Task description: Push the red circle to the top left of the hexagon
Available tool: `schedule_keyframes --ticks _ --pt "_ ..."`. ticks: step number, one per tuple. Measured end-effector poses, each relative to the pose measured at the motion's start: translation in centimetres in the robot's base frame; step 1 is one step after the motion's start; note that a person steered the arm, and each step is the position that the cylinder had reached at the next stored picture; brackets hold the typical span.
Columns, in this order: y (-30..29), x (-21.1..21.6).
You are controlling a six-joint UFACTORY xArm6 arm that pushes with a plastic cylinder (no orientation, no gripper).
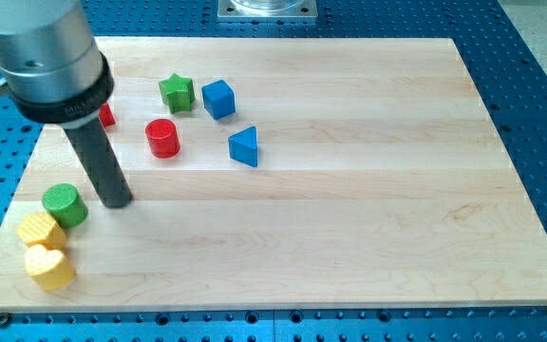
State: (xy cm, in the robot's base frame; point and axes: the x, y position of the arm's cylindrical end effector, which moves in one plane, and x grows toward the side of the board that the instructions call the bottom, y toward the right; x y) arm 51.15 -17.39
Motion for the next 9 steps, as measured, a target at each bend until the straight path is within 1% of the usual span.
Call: schedule_keyframes --ticks 1,2,3,5,6,7,8,9 --pt "0.3 1.8" --pt "0.6 1.3" --pt "-0.5 2.3" --pt "-1.1 0.5" --pt "4.3 -4.5" --pt "7.7 -10.3" --pt "9.6 -12.0" --pt "4.1 -11.7"
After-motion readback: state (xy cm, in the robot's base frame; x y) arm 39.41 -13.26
